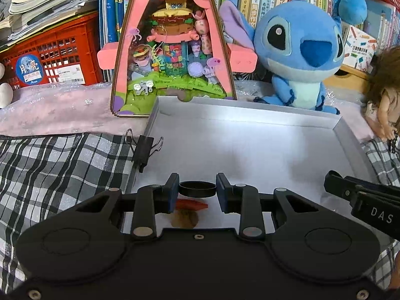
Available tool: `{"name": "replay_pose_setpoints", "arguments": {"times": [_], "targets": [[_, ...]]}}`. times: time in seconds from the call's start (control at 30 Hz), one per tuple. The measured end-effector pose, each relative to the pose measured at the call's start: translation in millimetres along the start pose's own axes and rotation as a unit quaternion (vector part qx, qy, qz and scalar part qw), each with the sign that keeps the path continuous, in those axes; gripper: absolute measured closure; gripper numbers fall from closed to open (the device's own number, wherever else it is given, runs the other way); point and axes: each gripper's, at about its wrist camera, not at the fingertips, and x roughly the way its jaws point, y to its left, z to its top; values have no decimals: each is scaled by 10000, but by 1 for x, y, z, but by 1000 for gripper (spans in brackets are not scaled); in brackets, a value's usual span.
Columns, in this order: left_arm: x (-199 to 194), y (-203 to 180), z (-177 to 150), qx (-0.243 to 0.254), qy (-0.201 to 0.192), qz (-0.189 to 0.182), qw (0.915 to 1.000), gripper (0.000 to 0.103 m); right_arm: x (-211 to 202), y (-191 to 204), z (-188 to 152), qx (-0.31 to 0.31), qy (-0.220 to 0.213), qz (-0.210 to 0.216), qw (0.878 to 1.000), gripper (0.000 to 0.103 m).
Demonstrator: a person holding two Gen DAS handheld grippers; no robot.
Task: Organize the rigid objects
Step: 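Carry the black discs over the white box with both tools, then open the left tool to drop its disc while the right tool releases its disc into the box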
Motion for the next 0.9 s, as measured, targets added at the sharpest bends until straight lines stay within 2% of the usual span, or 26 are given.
{"name": "replay_pose_setpoints", "arguments": {"times": [0.63,0.7,0.73,0.8,0.9], "targets": [[9,0,-10,122,-106,140,9998,72,18,8,0,-205,79,-167,9996,66],[7,0,-10,108,-110,164,9997,63,18,8,-1,-215,59,-153,9996,64],[5,0,-11,85,-142,175,9997,54,17,8,-1,-199,44,-116,9997,63],[-2,0,-12,80,-240,166,9995,44,13,6,-1,-119,-24,-59,9999,47],[-14,-1,-14,153,-376,192,9990,35,5,4,0,-96,-130,16,9999,42]]}}
